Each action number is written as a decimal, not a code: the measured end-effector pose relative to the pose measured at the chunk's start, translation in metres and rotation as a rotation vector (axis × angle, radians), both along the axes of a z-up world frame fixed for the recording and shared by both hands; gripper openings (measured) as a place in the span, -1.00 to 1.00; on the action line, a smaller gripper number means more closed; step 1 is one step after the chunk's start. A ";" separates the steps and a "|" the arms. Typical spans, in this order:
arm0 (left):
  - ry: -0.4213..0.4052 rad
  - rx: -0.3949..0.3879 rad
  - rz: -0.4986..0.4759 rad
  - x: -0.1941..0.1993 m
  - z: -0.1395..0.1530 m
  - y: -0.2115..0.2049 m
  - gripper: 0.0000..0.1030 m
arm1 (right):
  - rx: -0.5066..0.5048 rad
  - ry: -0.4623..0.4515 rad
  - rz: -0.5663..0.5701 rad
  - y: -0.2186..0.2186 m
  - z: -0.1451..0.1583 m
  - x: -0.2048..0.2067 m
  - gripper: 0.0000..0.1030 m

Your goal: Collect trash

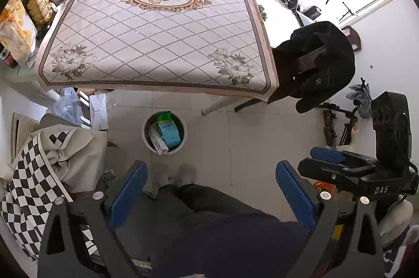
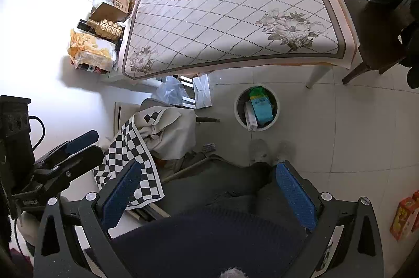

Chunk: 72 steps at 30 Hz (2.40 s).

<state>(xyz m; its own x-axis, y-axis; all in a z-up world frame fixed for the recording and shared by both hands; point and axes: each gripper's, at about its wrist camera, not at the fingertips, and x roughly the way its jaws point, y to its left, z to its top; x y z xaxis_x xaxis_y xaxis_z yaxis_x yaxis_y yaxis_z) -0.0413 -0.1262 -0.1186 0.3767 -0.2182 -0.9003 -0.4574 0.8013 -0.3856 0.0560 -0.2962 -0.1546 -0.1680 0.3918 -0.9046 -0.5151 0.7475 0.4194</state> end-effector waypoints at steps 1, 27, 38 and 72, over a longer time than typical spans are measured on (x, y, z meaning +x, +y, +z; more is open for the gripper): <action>-0.002 0.000 -0.001 0.000 0.001 -0.001 0.95 | 0.002 0.001 0.000 0.000 0.000 0.000 1.00; -0.019 -0.005 0.014 0.008 0.010 -0.010 1.00 | 0.033 0.016 0.019 -0.007 0.007 -0.002 1.00; -0.029 -0.031 0.010 0.010 0.010 -0.015 0.99 | 0.039 0.020 0.021 -0.008 0.009 -0.003 1.00; -0.050 -0.027 0.035 0.005 0.019 -0.026 0.99 | 0.072 0.046 0.025 -0.020 0.014 -0.009 1.00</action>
